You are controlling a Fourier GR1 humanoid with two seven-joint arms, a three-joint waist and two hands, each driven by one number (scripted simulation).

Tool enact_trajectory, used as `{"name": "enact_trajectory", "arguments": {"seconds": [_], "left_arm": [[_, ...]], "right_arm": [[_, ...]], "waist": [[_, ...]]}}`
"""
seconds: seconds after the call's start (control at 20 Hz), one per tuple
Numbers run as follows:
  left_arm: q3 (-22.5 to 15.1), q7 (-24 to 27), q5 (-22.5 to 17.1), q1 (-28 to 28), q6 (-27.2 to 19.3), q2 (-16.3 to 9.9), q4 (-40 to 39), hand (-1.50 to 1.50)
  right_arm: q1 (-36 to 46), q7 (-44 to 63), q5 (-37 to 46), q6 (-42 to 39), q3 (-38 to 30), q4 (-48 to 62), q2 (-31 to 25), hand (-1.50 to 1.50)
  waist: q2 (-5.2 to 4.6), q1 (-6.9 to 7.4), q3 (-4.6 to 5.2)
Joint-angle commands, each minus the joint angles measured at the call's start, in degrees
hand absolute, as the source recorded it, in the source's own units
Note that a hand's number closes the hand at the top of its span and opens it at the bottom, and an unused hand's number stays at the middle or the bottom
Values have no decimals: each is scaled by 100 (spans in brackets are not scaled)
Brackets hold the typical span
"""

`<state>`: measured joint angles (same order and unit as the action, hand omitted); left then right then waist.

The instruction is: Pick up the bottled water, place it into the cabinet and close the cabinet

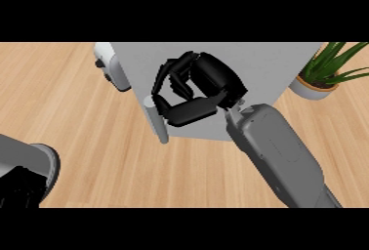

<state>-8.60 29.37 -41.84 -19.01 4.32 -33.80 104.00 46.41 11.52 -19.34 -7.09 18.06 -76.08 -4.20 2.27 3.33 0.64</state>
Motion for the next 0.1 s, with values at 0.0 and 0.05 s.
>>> {"name": "enact_trajectory", "arguments": {"seconds": [0.0, 0.05], "left_arm": [[139, -150, -157, 213, 8, -67, 38, 150], [24, -200, -34, 172, -4, -91, 53, 150]], "right_arm": [[158, -229, 266, 385, -710, 1151, -410, 150], [283, -118, 180, 303, -767, 1160, -450, 150]], "waist": [[-388, -53, -62], [-378, -45, -62]]}}
